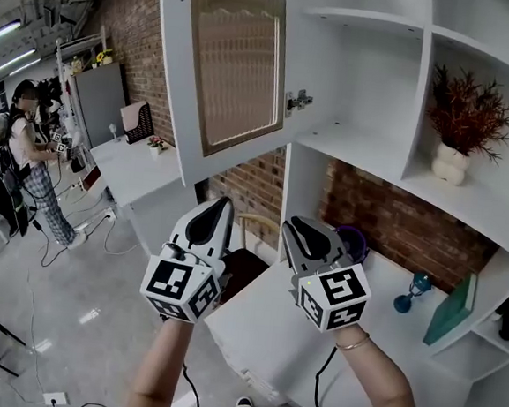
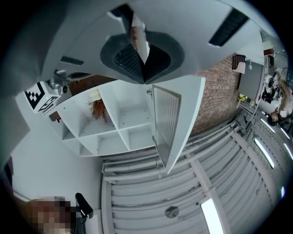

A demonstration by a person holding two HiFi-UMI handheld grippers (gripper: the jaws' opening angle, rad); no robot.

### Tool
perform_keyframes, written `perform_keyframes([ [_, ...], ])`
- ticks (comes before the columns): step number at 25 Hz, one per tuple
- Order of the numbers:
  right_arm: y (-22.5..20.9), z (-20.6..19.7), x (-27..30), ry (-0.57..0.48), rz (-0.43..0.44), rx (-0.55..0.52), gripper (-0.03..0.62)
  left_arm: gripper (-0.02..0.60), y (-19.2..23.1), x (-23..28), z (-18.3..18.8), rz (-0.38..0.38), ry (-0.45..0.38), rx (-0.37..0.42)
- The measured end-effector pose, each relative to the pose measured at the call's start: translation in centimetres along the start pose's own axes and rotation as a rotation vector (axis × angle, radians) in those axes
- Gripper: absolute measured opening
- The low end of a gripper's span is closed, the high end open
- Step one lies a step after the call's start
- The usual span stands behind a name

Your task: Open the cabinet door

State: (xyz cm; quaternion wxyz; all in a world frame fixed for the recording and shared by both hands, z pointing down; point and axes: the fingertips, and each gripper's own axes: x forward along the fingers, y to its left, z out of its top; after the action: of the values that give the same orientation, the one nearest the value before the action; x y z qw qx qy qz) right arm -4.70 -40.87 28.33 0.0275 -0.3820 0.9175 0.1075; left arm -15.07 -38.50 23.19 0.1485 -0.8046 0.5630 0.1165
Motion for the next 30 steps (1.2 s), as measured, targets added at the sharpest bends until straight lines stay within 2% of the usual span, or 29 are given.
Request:
perform_keyframes([
  [11,-2.4,-5.0,-7.8,0.098,-0.132,0.07,0.023,0.003,-6.6,-0.2,-8.4,-0.088,0.13,-0.086],
  [17,-4.0,-8.8,-12.8,0.159,-0.248,0.141,0.017,0.002,-9.8,-1.4,-13.3,-0.119,0.229,-0.185],
  [23,-5.3,-11.8,-17.9,0.201,-0.36,0.177,0.003,0.002,-12.3,-3.2,-16.8,-0.151,0.326,-0.175],
  [30,-5.2,-14.9,-21.7,0.252,-0.434,0.228,0.003,0.002,-14.5,-5.5,-19.7,-0.175,0.41,-0.24],
])
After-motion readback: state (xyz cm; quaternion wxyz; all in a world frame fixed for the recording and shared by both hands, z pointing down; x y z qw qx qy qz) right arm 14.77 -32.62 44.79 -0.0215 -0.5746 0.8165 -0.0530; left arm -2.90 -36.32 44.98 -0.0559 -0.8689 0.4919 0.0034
